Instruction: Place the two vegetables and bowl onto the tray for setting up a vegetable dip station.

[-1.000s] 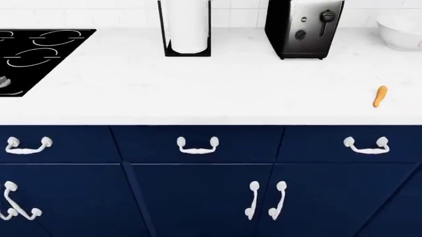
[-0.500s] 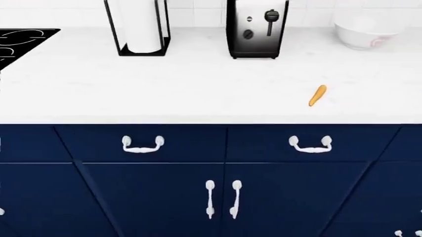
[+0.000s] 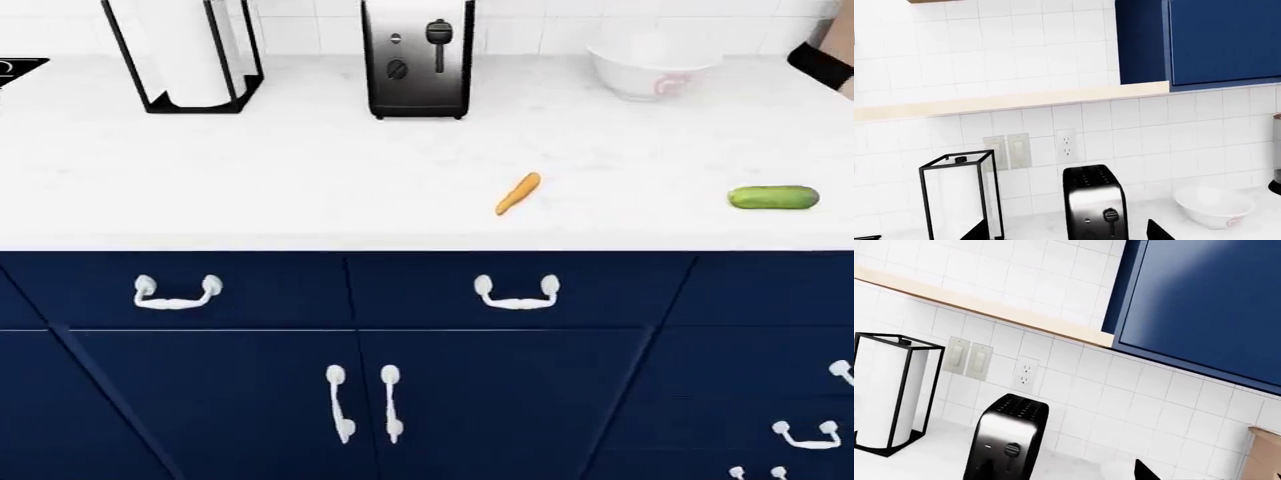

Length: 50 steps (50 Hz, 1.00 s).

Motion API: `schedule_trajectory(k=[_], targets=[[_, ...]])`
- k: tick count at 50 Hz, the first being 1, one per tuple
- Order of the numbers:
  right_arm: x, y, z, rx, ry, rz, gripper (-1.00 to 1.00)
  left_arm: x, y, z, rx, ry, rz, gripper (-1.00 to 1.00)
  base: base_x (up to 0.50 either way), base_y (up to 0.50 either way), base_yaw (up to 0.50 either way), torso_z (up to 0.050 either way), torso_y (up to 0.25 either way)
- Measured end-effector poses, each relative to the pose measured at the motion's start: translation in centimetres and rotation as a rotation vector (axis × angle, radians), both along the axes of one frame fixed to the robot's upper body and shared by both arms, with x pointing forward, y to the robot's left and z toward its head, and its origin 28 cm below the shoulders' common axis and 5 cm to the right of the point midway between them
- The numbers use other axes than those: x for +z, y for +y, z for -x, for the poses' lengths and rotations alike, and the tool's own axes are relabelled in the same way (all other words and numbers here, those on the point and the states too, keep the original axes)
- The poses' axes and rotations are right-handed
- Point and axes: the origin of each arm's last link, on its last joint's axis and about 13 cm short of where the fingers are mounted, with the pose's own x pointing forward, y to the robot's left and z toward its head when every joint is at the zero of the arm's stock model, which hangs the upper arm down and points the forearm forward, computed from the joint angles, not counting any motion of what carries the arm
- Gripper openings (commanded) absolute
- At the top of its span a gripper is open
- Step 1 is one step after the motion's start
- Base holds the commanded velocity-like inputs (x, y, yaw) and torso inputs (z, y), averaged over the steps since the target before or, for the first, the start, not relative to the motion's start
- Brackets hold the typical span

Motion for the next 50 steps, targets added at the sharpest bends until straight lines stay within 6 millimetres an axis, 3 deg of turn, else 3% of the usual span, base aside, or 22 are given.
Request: schedule_trajectory(k=[21,25,50], targets=[[-0.3,0.0,-0.3,-0.005,0.010,0.009,1.00,-0.2,-0.1,-0.1,-0.005,0.004,-0.004,1.00,0.00,-0.50,0.00,0.000,0.000],[-0.3,-0.1,-0.4,-0.018,0.009,0.015,1.00,-0.2,-0.2,-0.1,-0.010,0.006,-0.006,1.00,0.00,0.00,0.00,0.000,0.000],[-1.6,-0.3,-1.9,-0.036,0.064,0.023,1.00,-0.3,-0.3,0.0,-0.016,0.006,-0.011,1.00,0.46,-0.01,0.00,0.000,0.001]])
